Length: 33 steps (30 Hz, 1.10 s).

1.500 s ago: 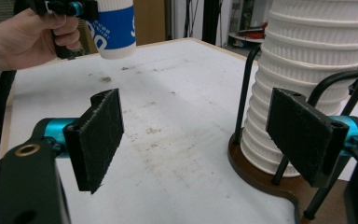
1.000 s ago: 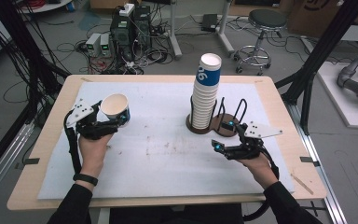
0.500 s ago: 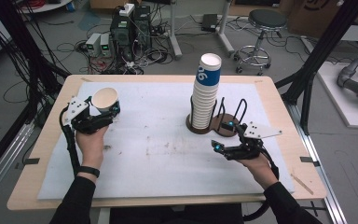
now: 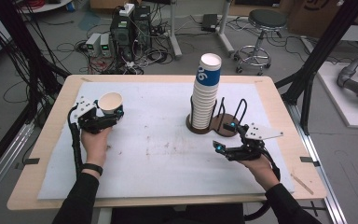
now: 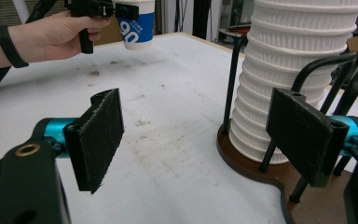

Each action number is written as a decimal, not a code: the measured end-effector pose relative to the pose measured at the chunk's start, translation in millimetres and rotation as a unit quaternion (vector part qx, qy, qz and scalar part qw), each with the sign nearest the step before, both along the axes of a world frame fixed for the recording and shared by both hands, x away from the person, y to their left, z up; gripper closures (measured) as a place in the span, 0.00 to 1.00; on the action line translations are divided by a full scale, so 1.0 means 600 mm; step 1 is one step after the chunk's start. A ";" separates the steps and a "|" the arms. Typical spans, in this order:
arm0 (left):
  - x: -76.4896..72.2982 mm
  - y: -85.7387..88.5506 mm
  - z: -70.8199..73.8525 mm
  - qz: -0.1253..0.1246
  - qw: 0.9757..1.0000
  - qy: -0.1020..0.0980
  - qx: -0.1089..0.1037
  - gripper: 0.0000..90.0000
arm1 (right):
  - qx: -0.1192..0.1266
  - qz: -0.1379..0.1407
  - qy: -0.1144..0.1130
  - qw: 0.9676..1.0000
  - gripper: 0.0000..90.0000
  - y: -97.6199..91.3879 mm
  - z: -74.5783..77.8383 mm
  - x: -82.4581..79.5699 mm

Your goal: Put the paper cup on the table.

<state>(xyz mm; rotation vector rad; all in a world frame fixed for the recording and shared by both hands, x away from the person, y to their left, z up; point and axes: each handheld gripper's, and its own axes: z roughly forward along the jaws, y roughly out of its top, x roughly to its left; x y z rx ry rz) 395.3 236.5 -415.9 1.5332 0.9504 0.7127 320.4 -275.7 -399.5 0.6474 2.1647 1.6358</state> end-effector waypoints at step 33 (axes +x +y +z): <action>0.016 0.000 -0.037 0.011 0.997 0.064 0.039 0.20 | -0.006 -0.005 -0.003 1.000 0.22 -0.001 0.000 -0.006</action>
